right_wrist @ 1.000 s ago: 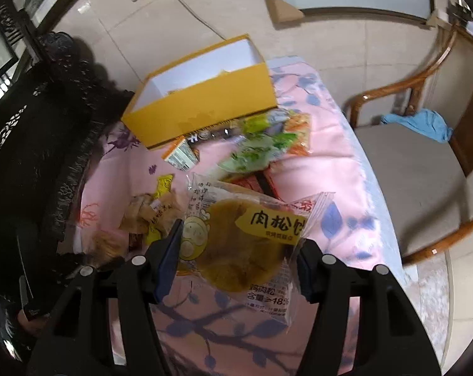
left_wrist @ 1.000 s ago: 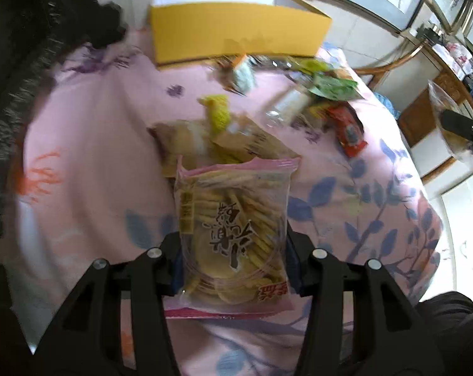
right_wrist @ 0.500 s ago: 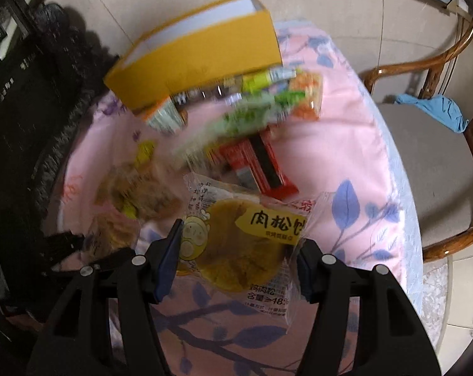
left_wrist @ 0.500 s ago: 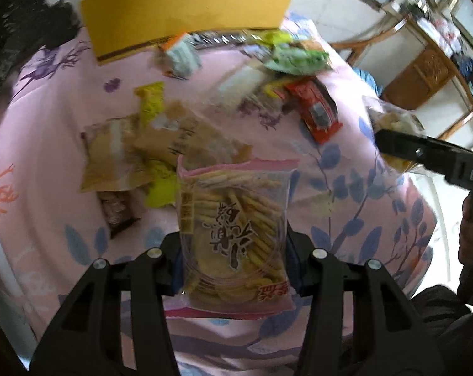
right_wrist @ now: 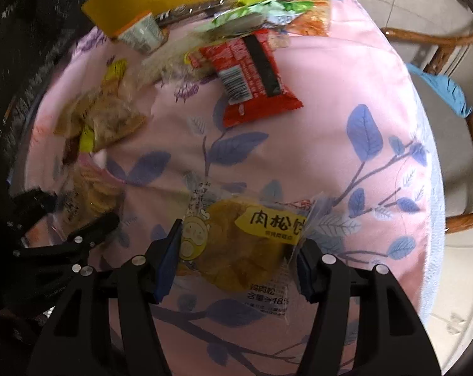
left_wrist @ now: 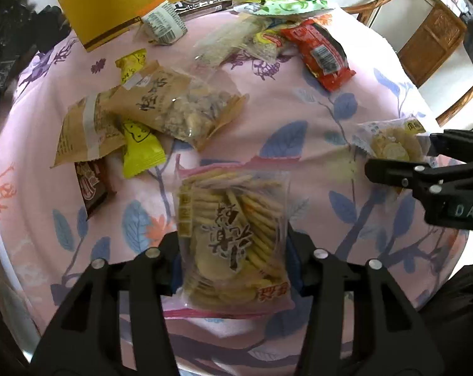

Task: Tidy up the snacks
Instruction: 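Carry the pastry bag toward the yellow box with the right tool while the left tool carries the cookie bag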

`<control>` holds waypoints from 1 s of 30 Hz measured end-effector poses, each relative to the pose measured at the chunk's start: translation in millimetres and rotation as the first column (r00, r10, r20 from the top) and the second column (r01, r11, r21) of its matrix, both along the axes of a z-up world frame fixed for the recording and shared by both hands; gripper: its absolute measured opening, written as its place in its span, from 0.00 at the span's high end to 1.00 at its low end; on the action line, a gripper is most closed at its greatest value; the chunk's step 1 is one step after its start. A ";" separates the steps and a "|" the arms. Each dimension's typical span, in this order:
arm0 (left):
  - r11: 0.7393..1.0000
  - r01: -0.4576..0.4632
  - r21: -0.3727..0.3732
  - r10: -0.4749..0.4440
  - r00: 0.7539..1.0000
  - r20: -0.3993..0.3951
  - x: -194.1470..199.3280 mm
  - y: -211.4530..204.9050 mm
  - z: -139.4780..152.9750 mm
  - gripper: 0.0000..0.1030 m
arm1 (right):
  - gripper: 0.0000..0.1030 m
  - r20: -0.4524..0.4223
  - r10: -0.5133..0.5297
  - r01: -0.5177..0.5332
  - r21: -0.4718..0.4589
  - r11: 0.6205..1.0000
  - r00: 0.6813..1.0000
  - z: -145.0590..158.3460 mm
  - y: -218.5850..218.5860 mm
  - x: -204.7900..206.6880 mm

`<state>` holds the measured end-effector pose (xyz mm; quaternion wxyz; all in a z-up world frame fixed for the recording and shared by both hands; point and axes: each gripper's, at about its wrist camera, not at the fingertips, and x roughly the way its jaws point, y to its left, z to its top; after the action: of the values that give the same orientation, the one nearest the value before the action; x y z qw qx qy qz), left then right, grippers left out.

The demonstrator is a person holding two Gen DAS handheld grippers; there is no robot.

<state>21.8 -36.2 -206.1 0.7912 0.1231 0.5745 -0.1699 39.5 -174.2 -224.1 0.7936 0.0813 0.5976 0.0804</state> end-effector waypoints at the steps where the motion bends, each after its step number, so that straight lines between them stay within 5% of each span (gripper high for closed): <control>1: 1.000 -0.005 0.000 0.005 1.000 0.001 -0.2 0.3 1.0 0.50 | 0.39 -0.001 0.004 -0.004 -0.013 1.000 1.000 -0.4 2.3 0.4; 13: 1.000 -0.027 0.011 0.027 1.000 0.008 3.6 -2.9 -3.0 0.47 | 0.32 -0.030 0.081 -0.085 -0.169 0.982 0.996 -5.9 34.3 7.3; 30: 1.000 -0.029 0.009 0.029 1.000 0.006 1.4 -2.0 -2.3 0.47 | 0.30 -0.022 0.090 -0.092 -0.190 0.977 0.996 -9.2 42.0 9.2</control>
<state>23.2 -38.1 -208.3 0.7947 0.1188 0.5746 -0.1556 48.7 -132.2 -233.3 0.7893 -0.0223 0.6108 0.0584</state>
